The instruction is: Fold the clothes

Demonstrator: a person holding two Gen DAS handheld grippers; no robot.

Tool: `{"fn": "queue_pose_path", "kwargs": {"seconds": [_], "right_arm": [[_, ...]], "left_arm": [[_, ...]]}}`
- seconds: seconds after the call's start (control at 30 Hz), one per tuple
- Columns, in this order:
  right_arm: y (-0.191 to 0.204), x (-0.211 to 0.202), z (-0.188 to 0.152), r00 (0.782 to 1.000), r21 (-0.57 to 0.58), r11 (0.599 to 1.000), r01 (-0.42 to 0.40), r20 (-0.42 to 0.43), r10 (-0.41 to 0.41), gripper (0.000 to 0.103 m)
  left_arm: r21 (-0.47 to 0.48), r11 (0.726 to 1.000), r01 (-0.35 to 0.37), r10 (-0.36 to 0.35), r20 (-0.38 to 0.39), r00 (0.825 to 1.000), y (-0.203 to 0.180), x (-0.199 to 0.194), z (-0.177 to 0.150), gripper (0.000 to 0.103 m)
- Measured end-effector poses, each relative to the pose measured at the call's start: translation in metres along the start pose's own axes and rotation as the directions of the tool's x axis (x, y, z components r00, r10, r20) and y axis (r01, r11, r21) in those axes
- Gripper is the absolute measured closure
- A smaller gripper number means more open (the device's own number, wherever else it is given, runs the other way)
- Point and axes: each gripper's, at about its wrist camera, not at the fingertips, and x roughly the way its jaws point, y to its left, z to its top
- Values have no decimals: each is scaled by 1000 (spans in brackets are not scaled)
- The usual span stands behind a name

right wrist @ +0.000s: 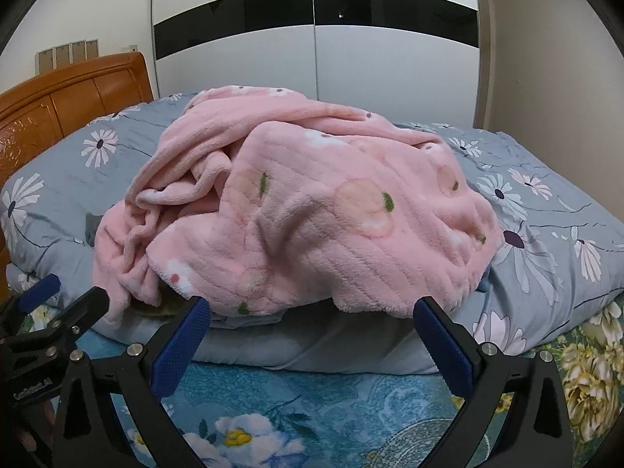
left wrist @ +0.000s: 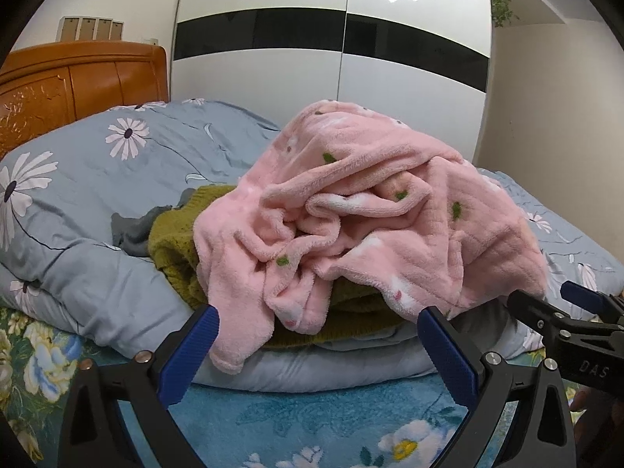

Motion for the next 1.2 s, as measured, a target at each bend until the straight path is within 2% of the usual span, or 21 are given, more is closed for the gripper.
{"fn": "queue_pose_path", "kwargs": {"seconds": [0.27, 0.33, 0.57, 0.73, 0.8, 0.87, 0.97, 1.07, 1.13, 1.2], "right_arm": [[1, 2, 0, 1000, -2, 1000, -3, -14, 3, 0], [1, 2, 0, 1000, -2, 1000, -5, -20, 5, 0], [-1, 4, -1, 999, 8, 1000, -3, -35, 3, 0], [-3, 6, -3, 999, 15, 1000, -7, -51, 7, 0], [-5, 6, -3, 998, 7, 1000, -20, -52, 20, 0], [-12, 5, 1, 999, -18, 999, -33, -39, 32, 0], [-32, 14, 24, 1000, -31, 999, 11, -19, -12, 0], [-53, 24, 55, 1000, 23, 1000, -6, 10, 6, 0], [-63, 32, 73, 999, 51, 998, -26, 32, 24, 0], [-69, 46, 82, 999, 70, 997, -41, -6, 42, 0]], "left_arm": [[-57, 997, -50, 49, -17, 999, 14, 2, 0, 0], [-67, 995, -69, 66, -42, 997, 15, 4, -1, 0], [-111, 993, -40, 27, -117, 993, 23, 12, -6, 0], [-105, 994, -26, 14, -114, 993, 24, 19, -7, 0], [-70, 997, -35, 28, -102, 994, 24, 23, -3, 0], [-33, 998, -45, 42, -87, 995, 28, 30, 7, 0], [9, 999, -37, 37, -44, 998, 38, 46, 39, 0], [56, 997, -46, 47, -10, 999, 36, 62, 73, 0], [119, 992, -40, 42, -19, 999, 26, 75, 90, 0], [160, 987, -10, 10, -3, 1000, 15, 85, 103, 0]]}}
